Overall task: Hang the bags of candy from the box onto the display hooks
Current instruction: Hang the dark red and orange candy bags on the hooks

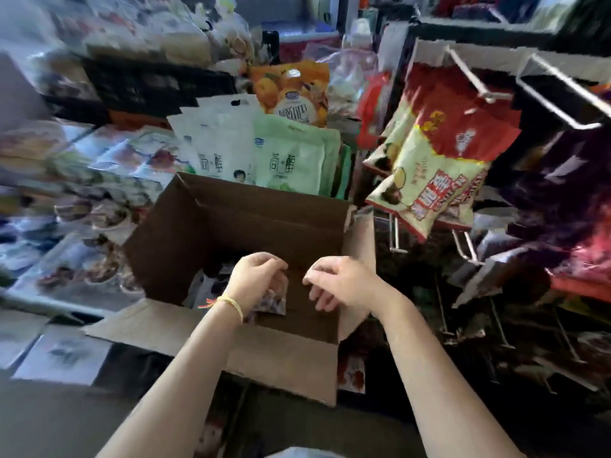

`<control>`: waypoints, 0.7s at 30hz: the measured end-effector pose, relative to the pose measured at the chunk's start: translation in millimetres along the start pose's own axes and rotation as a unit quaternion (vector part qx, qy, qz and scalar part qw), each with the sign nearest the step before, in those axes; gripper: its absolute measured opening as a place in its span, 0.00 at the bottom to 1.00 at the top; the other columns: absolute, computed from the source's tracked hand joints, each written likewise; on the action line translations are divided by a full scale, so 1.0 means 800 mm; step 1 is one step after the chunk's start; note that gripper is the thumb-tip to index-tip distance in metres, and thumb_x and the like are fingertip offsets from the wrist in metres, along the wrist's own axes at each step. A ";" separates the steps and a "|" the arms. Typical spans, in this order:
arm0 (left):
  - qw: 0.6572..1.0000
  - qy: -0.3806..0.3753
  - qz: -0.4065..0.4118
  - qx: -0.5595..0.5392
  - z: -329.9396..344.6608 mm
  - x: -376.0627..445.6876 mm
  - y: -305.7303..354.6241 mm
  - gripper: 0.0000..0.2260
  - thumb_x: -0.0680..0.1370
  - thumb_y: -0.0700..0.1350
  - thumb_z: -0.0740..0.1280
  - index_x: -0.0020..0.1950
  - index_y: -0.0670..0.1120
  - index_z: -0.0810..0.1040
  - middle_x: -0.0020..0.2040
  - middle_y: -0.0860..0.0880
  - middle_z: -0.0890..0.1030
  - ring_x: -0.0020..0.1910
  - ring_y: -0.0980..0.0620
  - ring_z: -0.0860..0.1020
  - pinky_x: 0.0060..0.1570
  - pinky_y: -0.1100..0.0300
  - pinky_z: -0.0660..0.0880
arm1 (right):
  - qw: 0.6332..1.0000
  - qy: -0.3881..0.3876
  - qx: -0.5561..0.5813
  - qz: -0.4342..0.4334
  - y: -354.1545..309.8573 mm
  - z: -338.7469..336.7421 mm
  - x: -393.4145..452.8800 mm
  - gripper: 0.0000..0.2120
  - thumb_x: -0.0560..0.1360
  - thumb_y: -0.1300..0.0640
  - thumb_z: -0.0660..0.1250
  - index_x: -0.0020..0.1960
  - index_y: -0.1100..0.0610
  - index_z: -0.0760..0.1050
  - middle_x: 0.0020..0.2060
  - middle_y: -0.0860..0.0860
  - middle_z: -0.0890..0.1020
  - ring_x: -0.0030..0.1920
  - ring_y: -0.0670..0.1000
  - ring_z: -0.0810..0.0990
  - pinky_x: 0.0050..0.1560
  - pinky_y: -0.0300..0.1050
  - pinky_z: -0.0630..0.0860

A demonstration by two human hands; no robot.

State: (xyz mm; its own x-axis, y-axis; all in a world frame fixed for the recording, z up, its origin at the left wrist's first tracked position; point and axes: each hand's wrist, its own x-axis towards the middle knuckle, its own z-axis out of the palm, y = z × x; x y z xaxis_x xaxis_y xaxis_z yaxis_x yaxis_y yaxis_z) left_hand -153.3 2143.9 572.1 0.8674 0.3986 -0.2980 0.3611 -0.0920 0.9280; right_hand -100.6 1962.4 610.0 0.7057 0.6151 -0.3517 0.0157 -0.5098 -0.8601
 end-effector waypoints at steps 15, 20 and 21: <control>0.944 0.011 -0.314 -0.103 -0.138 0.152 -0.113 0.07 0.82 0.39 0.64 0.59 0.45 0.71 0.64 0.41 0.73 0.56 0.42 0.77 0.57 0.48 0.75 | 0.930 0.103 0.209 0.284 0.045 0.184 0.215 0.16 0.83 0.53 0.63 0.68 0.59 0.71 0.54 0.55 0.81 0.52 0.55 0.82 0.58 0.56 0.81; 0.902 0.007 -0.384 -0.199 -0.128 0.181 -0.128 0.07 0.81 0.39 0.63 0.43 0.43 0.71 0.50 0.43 0.72 0.55 0.41 0.71 0.61 0.46 0.74 | 0.914 0.118 0.235 0.310 0.053 0.183 0.216 0.10 0.82 0.55 0.64 0.60 0.59 0.75 0.50 0.57 0.82 0.47 0.55 0.83 0.52 0.53 0.81; 0.894 0.006 -0.397 -0.208 -0.127 0.186 -0.131 0.08 0.81 0.40 0.62 0.41 0.43 0.71 0.47 0.43 0.72 0.51 0.42 0.71 0.56 0.49 0.74 | 0.913 0.118 0.232 0.314 0.055 0.181 0.218 0.08 0.82 0.56 0.64 0.58 0.59 0.76 0.51 0.59 0.82 0.47 0.56 0.83 0.54 0.54 0.81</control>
State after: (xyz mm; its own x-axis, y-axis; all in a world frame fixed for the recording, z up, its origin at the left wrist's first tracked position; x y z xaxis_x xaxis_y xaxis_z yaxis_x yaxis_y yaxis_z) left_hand -96.7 2305.8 453.0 0.3904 0.1967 -0.8994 0.7003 0.5707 0.4288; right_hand -79.4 2133.7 457.3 0.6059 0.1141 -0.7873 -0.7080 -0.3739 -0.5991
